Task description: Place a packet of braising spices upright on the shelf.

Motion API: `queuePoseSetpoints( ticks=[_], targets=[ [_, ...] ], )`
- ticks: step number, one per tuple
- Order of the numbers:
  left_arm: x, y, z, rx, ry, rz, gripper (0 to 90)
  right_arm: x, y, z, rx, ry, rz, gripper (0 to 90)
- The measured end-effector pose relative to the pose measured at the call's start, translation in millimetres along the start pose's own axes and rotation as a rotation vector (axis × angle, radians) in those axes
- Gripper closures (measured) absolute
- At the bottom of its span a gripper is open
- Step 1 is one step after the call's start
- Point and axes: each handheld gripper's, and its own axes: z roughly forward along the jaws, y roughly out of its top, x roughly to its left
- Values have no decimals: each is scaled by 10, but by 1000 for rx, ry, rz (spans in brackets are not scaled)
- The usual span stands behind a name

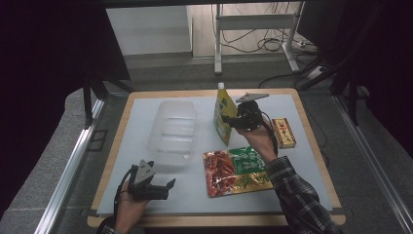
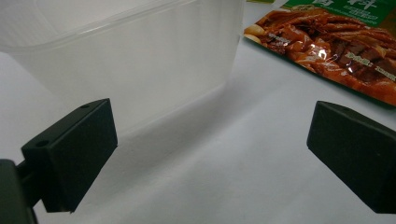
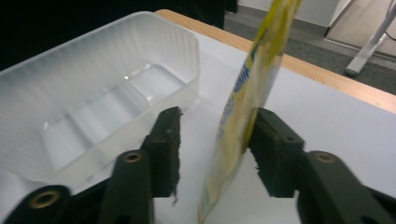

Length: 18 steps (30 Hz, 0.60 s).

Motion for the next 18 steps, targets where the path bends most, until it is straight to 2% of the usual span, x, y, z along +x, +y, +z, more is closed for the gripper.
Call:
queuePoseSetpoints(
  ticks=[4,6,9,18],
  targets=[
    [-3,0,2,1,1,0,12,-6,-45,-16,-19,-40,7,792],
    [-2,0,1,1,1,1,13,-2,-48,-19,-19,-66,6,846],
    [-1,0,0,1,2,1,13,-6,-56,-24,-27,-70,-4,890],
    [2,0,-3,-9,5,-5,14,12,59,-100,-38,-62,-31,892]
  ],
)
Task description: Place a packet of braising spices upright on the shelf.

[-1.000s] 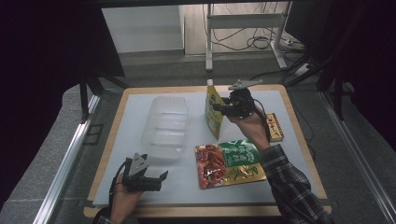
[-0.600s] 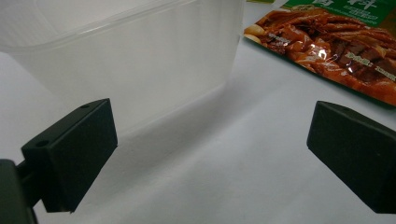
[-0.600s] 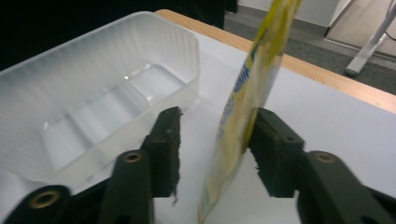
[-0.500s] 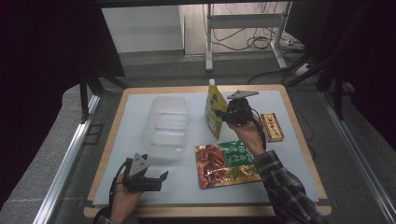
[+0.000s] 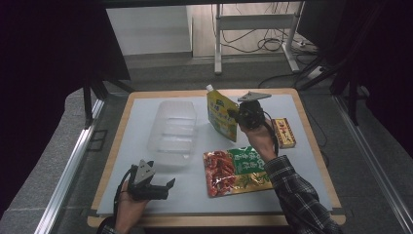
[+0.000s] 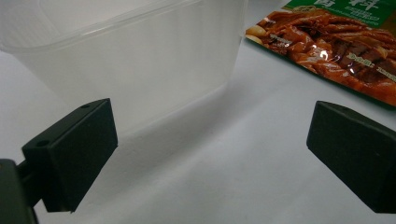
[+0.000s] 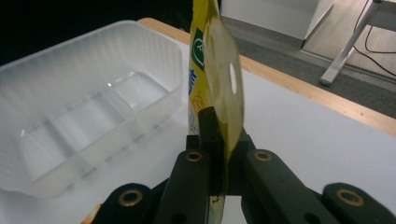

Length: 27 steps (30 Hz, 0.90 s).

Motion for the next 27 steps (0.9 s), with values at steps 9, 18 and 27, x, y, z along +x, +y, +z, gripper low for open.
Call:
queuePoseSetpoints(
  ticks=[9,18,27],
  targets=[
    [2,3,-6,0,3,0,14,3,165,-130,-25,55,-28,891],
    [10,2,-12,-2,4,-4,14,10,273,-151,-32,109,-47,891],
    [22,-5,-7,3,2,-12,12,3,410,-155,-50,156,-60,891]
  ],
)
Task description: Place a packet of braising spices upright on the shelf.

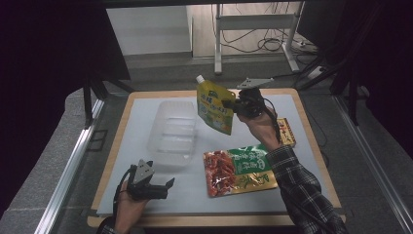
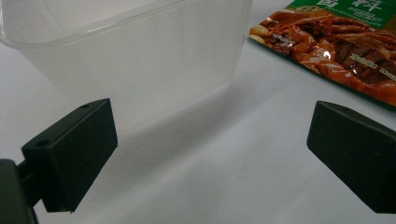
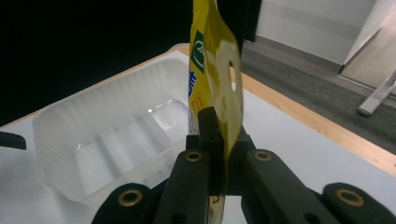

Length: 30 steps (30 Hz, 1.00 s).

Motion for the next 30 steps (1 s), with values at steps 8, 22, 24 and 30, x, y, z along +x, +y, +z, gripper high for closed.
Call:
queuePoseSetpoints(
  ticks=[8,22,24,30],
  targets=[
    [4,-2,4,2,2,-2,11,-32,114,60,-14,40,-9,891],
    [3,0,1,-6,-2,-6,11,-49,303,323,-32,94,-27,891],
    [4,0,1,-7,-3,-8,11,-50,321,368,-33,98,-32,891],
    [3,2,0,-8,-4,-7,11,-49,389,499,-45,122,-14,891]
  ],
)
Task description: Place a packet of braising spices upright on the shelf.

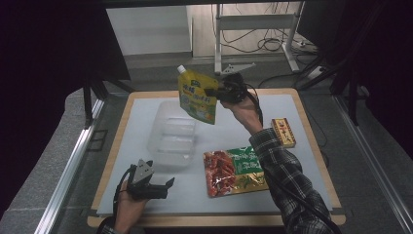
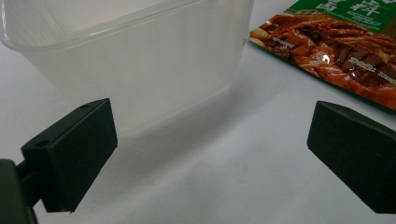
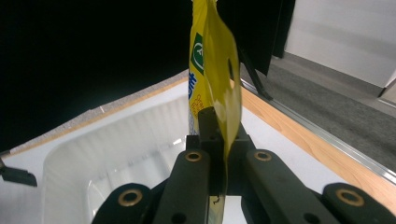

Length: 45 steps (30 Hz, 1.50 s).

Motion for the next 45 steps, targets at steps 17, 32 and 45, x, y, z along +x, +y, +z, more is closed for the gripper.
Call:
queuePoseSetpoints(
  ticks=[17,32,45],
  targets=[
    [-4,4,-3,-6,-7,5,12,69,103,445,-8,37,0,891],
    [-12,5,0,-8,-11,7,12,105,88,739,-4,39,-12,891],
    [-20,7,2,-7,-13,12,12,120,9,864,14,41,-10,890]
  ],
)
